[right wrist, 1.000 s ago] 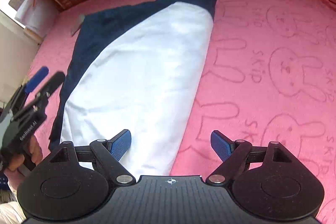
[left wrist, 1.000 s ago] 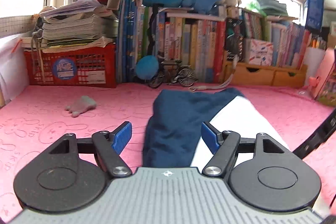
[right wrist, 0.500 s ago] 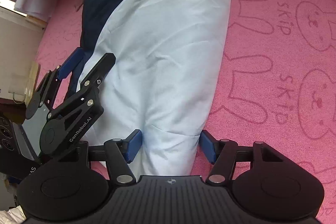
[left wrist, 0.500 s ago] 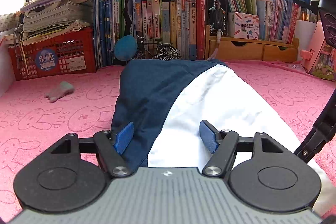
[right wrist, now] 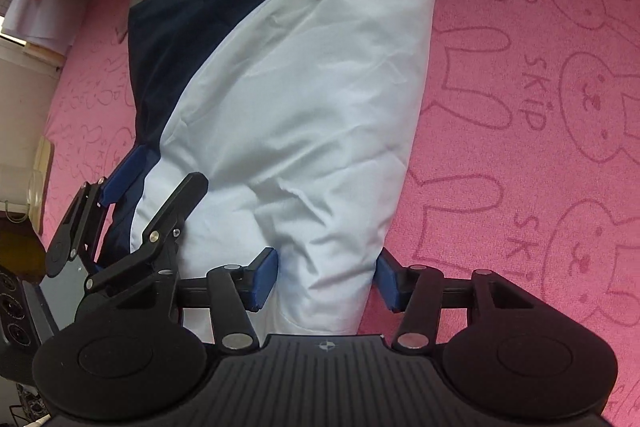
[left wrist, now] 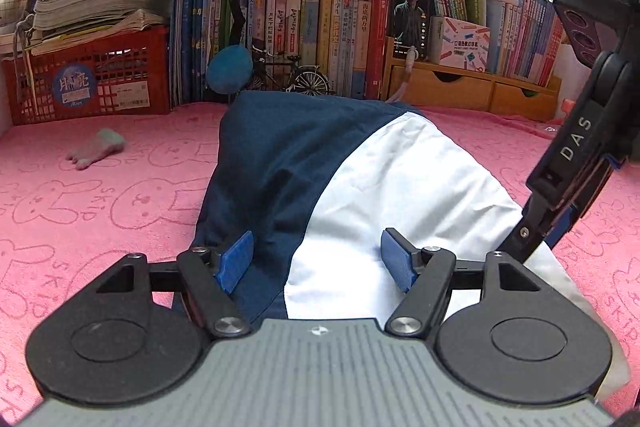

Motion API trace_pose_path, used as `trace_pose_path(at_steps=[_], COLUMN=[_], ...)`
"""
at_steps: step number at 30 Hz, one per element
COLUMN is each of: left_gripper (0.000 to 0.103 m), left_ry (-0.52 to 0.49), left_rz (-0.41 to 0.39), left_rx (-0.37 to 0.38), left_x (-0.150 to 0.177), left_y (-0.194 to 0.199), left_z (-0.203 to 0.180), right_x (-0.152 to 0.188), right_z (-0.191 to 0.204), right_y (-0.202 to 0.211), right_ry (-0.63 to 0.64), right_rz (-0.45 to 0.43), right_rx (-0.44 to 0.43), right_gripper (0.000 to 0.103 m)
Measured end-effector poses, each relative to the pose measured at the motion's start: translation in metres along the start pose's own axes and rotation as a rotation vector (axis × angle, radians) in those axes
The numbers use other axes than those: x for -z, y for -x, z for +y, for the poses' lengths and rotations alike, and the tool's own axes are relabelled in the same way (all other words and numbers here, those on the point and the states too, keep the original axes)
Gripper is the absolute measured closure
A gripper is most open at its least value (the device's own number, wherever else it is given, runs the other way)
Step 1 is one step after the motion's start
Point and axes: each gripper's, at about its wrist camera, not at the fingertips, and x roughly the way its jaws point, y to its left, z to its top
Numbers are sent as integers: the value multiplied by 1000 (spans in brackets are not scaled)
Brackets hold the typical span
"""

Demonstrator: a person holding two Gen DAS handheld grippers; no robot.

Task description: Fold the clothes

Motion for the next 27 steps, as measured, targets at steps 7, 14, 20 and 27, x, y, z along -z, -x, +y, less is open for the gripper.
trace_pose_path(at_steps=[7,14,20,27], left_gripper=[32,31,30,29], left_ry=[36,63,103,128], left_rz=[8,12,13,10], left_rx=[33,62,98,115], left_x=[0,0,1,2], left_y=[-1,-1,-1,0], left_z=[6,10,18,23], right_x=[-45,-96,-124,-134], right_z=[-2,-1,0,-5], right_y=[19,33,50,60], right_ry=[-15,-25,26,52], right_rz=[-21,-14,-5,-31], right_rx=[15,58,156,228], right_gripper=[53,54,54,53])
